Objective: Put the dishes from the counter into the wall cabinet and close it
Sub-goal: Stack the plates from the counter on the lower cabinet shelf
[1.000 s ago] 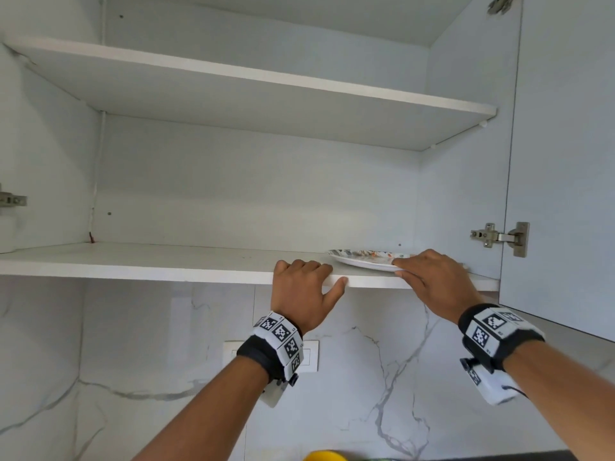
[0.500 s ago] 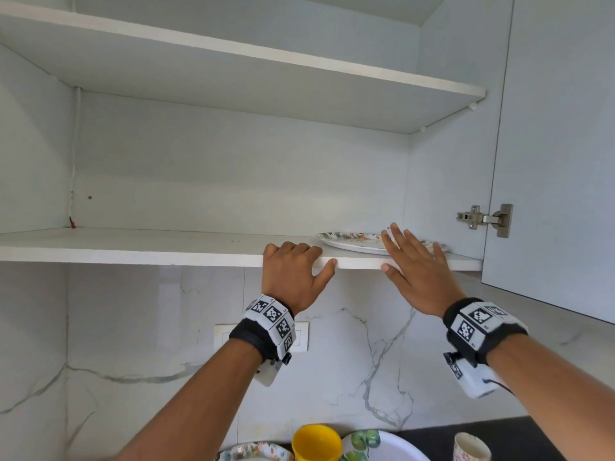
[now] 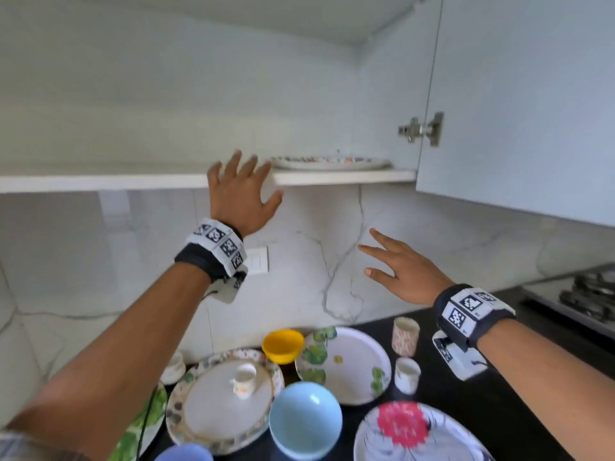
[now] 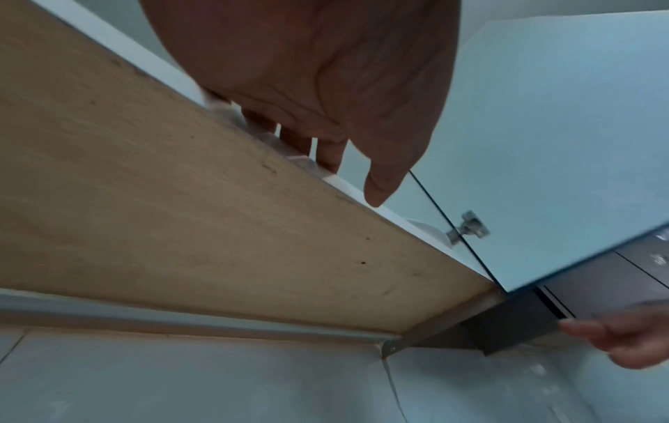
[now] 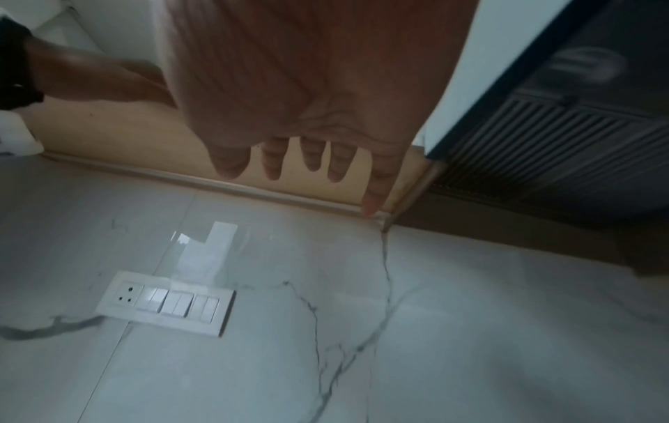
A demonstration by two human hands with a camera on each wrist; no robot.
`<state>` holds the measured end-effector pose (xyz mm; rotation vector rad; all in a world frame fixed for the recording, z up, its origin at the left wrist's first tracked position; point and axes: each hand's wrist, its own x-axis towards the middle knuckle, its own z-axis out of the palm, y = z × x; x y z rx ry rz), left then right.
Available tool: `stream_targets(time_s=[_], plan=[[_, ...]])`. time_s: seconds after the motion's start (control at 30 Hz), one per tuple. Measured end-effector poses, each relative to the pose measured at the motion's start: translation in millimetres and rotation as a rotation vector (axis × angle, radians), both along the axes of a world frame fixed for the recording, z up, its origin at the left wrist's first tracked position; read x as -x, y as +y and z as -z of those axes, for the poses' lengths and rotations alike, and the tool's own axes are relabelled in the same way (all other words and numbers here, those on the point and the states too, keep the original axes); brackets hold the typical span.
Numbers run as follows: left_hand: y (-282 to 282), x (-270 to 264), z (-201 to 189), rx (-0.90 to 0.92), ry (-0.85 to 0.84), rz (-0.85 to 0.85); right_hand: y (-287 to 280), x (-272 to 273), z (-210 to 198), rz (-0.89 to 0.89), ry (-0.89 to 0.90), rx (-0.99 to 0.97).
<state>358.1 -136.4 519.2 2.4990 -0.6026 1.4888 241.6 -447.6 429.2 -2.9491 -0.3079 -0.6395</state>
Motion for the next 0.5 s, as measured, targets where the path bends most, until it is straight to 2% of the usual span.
stream_targets(time_s=[0.1,0.2,0.3,0.37,0.5], plan=[[-18.7,23.0,41.1,0.050,0.043,0.147,-14.3,26.7,52.9,0.065,0.140,-0.057],[-44.2,49.1,117.3,0.120,0.203,0.397,-23.8,54.7,108.9,0.097,0.249,-0.096],[-72.6,91.1,217.5,0.179,0.530,0.581,-33.2,82.3,173.5,0.140,0.348,-0.151],[-84.6,120.4,281.0,0.142,0.776,0.650,-36.0,100.4,212.0,0.146,0.407,-0.167],[-95.4,164.6,387.7,-0.101,1.076,0.600,-32.5,143.6,282.1,0.169,0.479,-0.210]])
